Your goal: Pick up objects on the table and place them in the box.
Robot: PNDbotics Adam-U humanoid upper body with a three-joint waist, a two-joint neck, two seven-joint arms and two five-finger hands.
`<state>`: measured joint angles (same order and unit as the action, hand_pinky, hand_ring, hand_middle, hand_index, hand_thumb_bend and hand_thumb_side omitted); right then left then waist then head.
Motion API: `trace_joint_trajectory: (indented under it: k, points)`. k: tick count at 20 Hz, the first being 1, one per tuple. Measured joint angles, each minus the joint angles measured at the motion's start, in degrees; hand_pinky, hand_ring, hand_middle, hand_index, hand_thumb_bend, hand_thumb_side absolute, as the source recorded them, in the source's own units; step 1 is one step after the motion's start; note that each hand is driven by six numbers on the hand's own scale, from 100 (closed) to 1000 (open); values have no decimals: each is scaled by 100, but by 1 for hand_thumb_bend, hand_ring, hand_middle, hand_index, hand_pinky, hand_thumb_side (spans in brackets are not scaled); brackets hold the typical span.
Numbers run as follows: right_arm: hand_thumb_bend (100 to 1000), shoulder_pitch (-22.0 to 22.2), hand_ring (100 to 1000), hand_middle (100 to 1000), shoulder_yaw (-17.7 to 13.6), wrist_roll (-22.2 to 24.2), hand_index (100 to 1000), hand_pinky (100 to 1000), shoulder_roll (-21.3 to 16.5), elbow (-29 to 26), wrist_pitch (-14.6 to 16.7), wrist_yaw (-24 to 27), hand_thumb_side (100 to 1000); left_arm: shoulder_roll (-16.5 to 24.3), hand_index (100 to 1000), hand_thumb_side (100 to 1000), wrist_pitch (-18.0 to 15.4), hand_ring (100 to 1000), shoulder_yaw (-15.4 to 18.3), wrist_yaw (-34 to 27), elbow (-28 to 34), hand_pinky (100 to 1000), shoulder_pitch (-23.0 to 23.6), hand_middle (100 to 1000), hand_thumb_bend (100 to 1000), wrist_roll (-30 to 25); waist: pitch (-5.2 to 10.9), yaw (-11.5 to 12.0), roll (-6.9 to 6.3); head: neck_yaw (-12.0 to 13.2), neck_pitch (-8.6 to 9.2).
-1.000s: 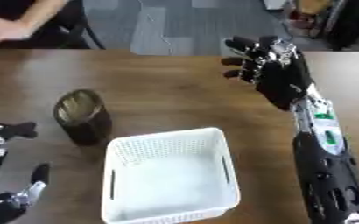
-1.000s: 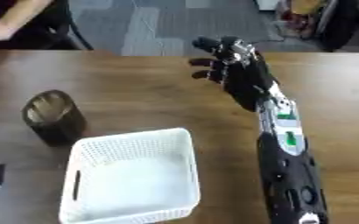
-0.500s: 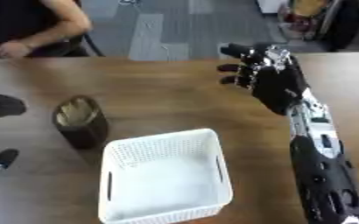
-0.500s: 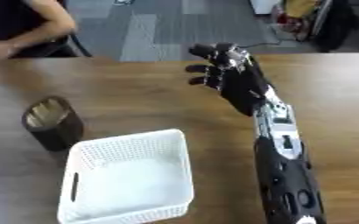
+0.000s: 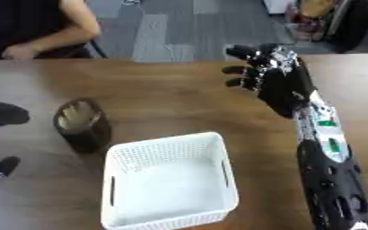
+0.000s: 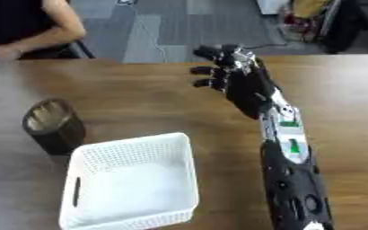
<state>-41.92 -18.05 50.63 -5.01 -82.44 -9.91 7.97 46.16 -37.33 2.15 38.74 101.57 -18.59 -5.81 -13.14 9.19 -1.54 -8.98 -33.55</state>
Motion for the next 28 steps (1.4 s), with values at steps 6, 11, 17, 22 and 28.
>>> trace_joint_trajectory:
  k: [6, 11, 17, 22, 28]
  points:
    - [100, 10, 849, 984, 70, 58, 953, 787, 2, 0, -26, -43, 1000, 193, 887, 205, -229, 109, -238, 61, -553, 100, -638, 779, 219, -100, 23, -105, -81, 48, 0]
    - [100, 29, 849, 984, 104, 90, 953, 788, 5, 0, -19, -51, 1000, 192, 886, 212, -461, 109, -441, 125, -1114, 100, -975, 777, 193, -233, 23, -185, -115, 72, 0]
    - [100, 29, 849, 984, 107, 106, 953, 788, 31, 0, -33, -67, 1000, 178, 884, 214, -607, 107, -526, 186, -1355, 100, -1028, 772, 174, -290, 23, -208, -120, 94, 0]
    - [100, 29, 849, 984, 135, 107, 953, 788, 48, -1, -36, -75, 1000, 112, 882, 215, -639, 102, -566, 196, -1479, 100, -1099, 766, 146, -320, 23, -220, -124, 99, 1]
    - [100, 29, 849, 984, 153, 107, 953, 788, 55, -1, -36, -91, 1000, -75, 881, 217, -665, 100, -620, 208, -1863, 100, -1294, 760, 124, -424, 21, -283, -125, 104, 6]
